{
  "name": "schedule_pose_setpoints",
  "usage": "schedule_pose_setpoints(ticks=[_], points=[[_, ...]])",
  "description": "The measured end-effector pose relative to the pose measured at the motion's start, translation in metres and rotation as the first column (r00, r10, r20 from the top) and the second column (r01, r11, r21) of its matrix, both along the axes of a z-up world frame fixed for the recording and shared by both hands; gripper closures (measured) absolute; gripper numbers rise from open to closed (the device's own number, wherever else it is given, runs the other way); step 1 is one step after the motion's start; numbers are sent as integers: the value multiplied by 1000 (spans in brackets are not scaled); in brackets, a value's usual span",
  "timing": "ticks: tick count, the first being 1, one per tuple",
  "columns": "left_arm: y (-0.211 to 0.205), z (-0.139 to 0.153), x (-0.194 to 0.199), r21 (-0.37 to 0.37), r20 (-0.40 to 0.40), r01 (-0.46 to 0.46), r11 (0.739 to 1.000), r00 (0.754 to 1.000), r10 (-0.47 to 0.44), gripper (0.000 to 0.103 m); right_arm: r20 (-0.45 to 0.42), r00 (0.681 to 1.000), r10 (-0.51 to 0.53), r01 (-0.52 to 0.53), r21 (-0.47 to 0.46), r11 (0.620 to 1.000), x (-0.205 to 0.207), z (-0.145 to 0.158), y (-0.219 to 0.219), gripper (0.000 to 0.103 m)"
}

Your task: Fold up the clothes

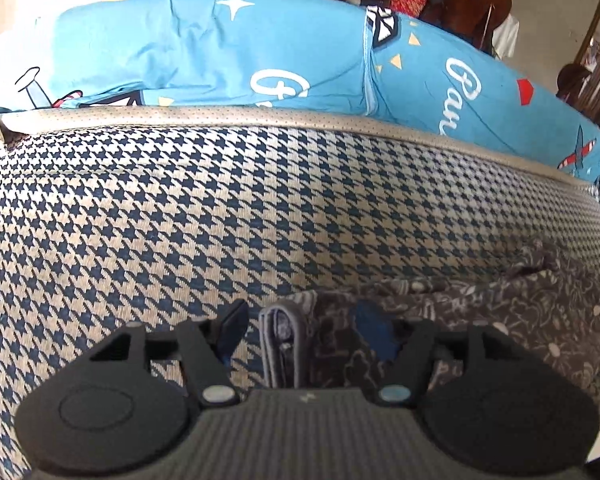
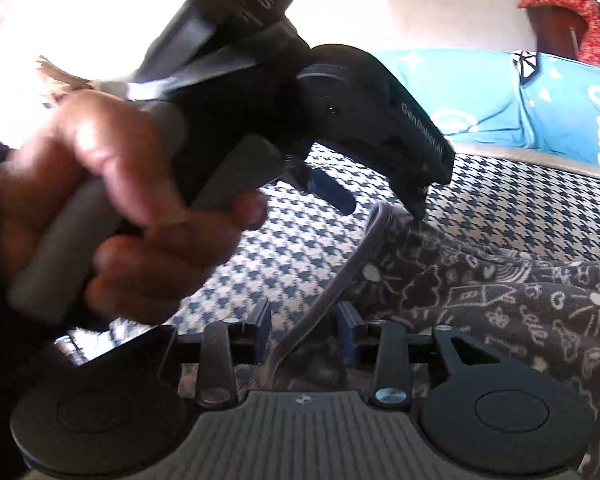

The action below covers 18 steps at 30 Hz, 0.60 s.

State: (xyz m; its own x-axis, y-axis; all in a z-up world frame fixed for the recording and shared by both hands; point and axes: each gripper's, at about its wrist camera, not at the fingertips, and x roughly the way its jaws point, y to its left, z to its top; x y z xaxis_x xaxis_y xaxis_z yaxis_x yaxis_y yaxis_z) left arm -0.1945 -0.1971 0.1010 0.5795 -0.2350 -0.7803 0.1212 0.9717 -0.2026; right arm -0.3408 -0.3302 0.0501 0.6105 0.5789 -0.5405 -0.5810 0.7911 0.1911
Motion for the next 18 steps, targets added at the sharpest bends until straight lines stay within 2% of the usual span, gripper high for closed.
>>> schedule_pose_setpoints(ticks=[2,6,10,14,18], points=[[-2,1,0,-15,2,0,1000,1000,0,37,13,1000,-4,4,4,1000,-7,4,-10,64],[-18,-2,-1,-16,-2,23,1000,1000,-23,37,37,995,-89,88,14,996,-18,12,-37,63],[-42,-5,-4,-2,-5,64,998,998,-64,30,51,983,-179,178,16,984,0,17,-68,64],[-67,-13,-6,9,-24,109,994,994,-109,30,39,972,-233,232,24,972,20,31,-96,64],[-85,-22,-9,26,-43,144,989,989,-143,29,35,968,-249,249,-2,969,22,34,-116,64]])
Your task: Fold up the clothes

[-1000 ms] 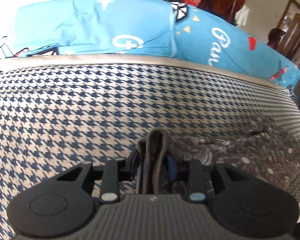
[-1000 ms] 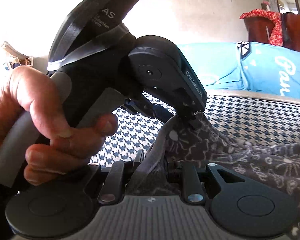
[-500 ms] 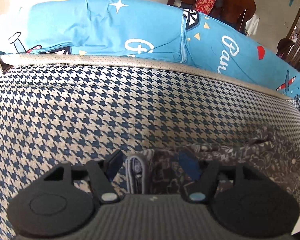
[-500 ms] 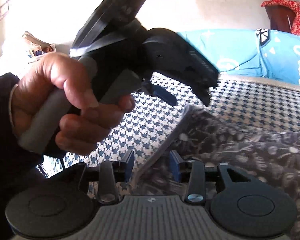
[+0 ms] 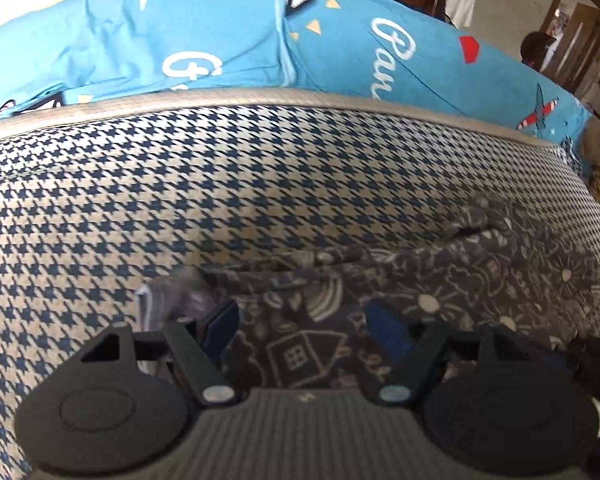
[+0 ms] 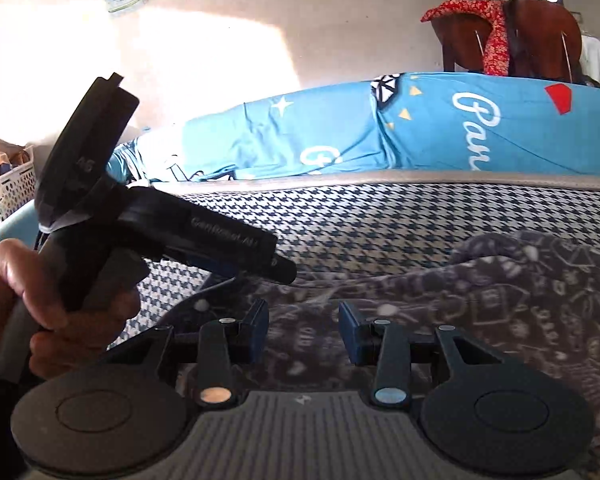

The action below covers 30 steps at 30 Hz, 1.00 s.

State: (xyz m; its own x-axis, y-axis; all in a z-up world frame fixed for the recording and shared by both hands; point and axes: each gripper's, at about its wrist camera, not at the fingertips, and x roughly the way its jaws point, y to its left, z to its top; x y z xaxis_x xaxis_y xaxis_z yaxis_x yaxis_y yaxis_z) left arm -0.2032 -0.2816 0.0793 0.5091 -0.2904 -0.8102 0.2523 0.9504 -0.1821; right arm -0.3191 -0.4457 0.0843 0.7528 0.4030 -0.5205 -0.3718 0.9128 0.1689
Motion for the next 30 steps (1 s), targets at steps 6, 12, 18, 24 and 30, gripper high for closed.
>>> schedule_pose_setpoints(ticks=[6,12,18,24,30], points=[[-14,-8,-3,29,14,11,1000,1000,-12,29,7,1000,-5,5,-37,999,11,-2,-28,64],[-18,-15,-3,45,20,0,999,1000,-1,25,-14,999,-44,44,-44,998,36,-12,-50,64],[-24,-26,-2,60,-1,10,998,1000,-10,23,-47,996,-70,68,-53,996,61,-22,-58,64],[-30,-32,2,68,0,20,997,1000,-20,19,-66,996,-54,51,-49,998,80,-25,-56,64],[-41,-40,6,97,8,39,995,999,-40,15,-131,988,-84,85,2,996,104,-32,-61,64]])
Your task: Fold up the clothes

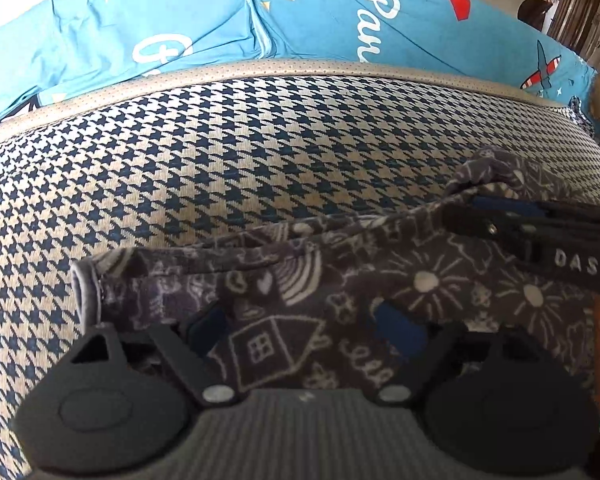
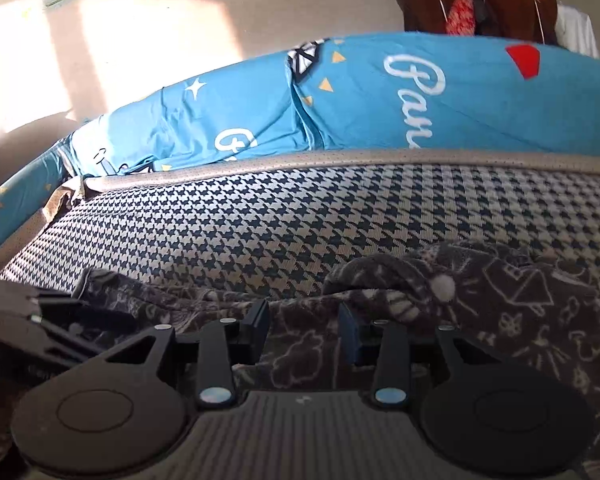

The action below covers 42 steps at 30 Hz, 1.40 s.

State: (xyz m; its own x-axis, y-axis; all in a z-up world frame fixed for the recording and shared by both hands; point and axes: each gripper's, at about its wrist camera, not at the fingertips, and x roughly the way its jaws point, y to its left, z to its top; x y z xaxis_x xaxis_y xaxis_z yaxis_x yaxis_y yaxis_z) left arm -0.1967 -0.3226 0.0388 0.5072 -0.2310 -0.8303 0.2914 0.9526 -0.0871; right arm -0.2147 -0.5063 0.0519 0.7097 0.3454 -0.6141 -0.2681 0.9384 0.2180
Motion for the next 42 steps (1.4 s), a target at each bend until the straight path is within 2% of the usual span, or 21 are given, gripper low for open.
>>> schedule_pose_setpoints(ticks=[9,17,22,27,34,42], points=[[-12,-11,7,30,11,9,1000,1000,-9,9,-79,995,-61,68,82,994,26,-13,-11,70],[-21,-16,7,66,22,18,998,1000,-20,4,-125,984,-128,143,123,982,39,-22,-18,88],[-19,-13,5,53,31,18,998,999,-19,4,-117,986,-120,131,91,987,40,-20,-13,87],[-15,-10,10,30,39,-10,1000,999,9,4,-91,993,-81,90,101,991,29,-6,-14,80],[-11,-12,20,12,40,-57,998,998,57,4,-85,996,8,4,130,992,18,-5,-18,80],[-10,-19,30,19,45,-98,995,994,97,0,-111,994,2,7,80,997,27,-11,-8,80]])
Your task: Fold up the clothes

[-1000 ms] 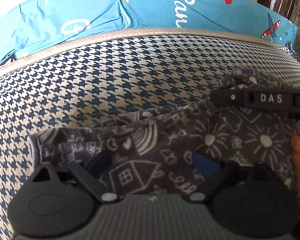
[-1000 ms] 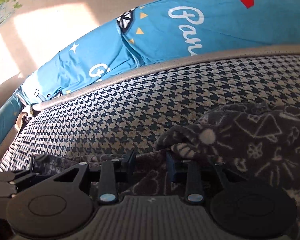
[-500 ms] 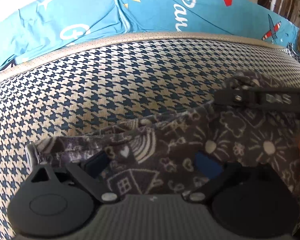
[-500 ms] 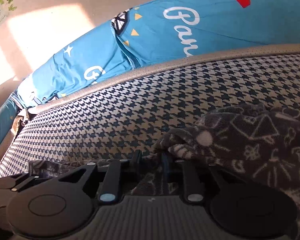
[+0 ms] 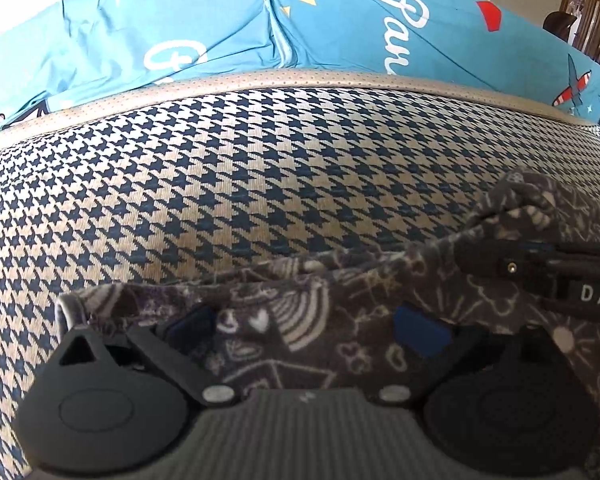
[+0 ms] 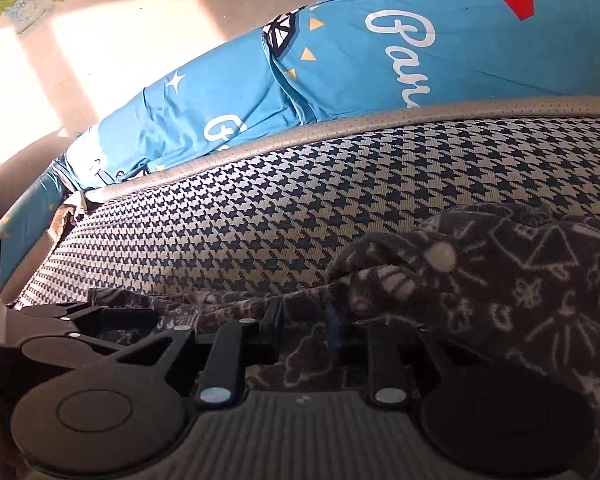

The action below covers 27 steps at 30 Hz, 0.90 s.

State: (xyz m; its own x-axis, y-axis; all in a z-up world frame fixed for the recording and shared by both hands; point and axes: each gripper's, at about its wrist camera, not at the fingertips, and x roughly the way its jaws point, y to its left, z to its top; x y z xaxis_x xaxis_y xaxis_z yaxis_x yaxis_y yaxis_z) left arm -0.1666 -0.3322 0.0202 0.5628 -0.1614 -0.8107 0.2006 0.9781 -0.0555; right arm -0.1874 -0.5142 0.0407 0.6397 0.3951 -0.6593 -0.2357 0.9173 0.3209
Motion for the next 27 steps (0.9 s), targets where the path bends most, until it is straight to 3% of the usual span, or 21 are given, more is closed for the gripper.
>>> schedule_pose_setpoints(ticks=[9,19,24,27], points=[[13,-6,11,35,26,-37,999,999,36,0,-10,1000,-28,28,-23,999,8,-8,6,84],[7,-7,16,39,22,-37,999,999,36,0,-8,1000,-17,17,97,995,-1,1,-12,85],[8,-4,13,40,16,-39,998,999,39,0,-38,998,45,-37,187,982,-5,0,-17,84],[7,-4,13,43,14,-40,998,999,40,0,-51,996,74,-66,141,988,-7,-3,-10,84]])
